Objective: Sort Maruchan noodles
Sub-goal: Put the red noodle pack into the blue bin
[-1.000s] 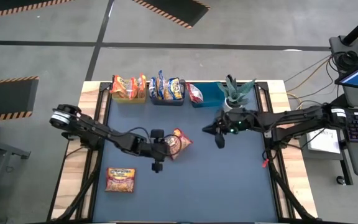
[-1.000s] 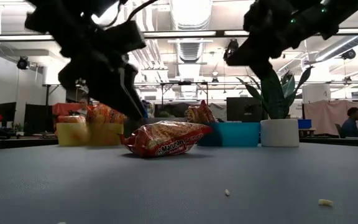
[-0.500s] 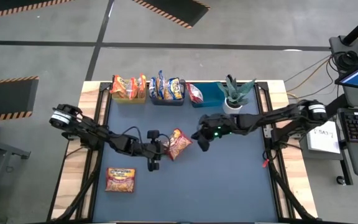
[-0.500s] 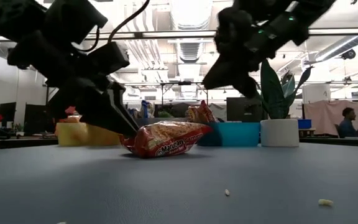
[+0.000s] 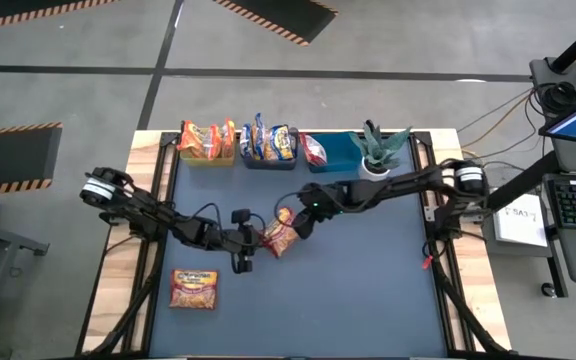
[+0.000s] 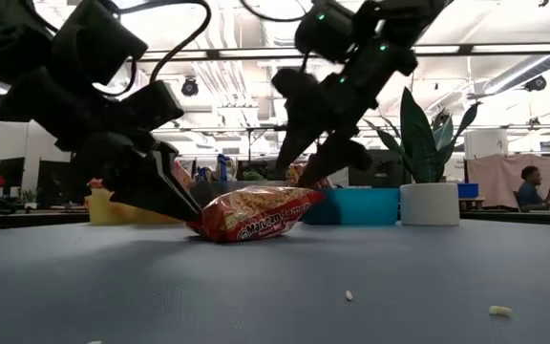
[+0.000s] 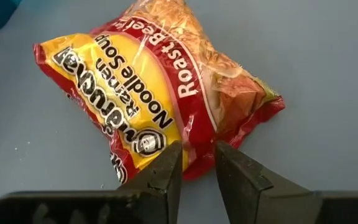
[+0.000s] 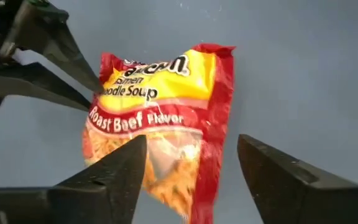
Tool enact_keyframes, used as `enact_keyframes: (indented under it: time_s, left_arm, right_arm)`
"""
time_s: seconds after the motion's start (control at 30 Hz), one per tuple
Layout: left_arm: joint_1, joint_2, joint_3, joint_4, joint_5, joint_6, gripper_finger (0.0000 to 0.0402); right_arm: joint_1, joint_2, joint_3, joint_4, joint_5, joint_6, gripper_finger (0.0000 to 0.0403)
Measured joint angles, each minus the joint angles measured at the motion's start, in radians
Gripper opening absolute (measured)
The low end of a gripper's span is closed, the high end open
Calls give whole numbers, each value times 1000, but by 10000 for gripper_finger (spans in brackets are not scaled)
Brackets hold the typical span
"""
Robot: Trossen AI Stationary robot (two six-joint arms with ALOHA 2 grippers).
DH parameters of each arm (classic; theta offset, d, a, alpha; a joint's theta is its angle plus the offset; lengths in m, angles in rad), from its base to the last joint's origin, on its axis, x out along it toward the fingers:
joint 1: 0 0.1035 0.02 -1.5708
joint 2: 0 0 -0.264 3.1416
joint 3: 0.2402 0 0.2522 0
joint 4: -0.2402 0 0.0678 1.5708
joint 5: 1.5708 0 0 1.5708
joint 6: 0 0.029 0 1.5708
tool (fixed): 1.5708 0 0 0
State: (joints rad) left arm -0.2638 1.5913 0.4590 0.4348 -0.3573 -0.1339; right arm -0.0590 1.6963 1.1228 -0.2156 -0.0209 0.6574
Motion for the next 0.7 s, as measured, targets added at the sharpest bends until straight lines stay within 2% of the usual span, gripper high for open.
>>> enact_keyframes:
  time_s: [0.23,0.37,0.57,0.7]
  left_arm:
    - [0,0,-4,2,-3,-21,77]
    - [0,6,-3,10,-34,-34,77]
    - [3,34,-1,35,-54,-42,77]
    - [3,64,4,49,-54,-49,77]
  right_arm:
    - [-14,88,44,-15,-16,-29,273]
    - [-18,120,48,11,-65,-52,282]
    - [-18,146,45,95,-146,-85,278]
    - [-19,156,45,154,-171,-105,257]
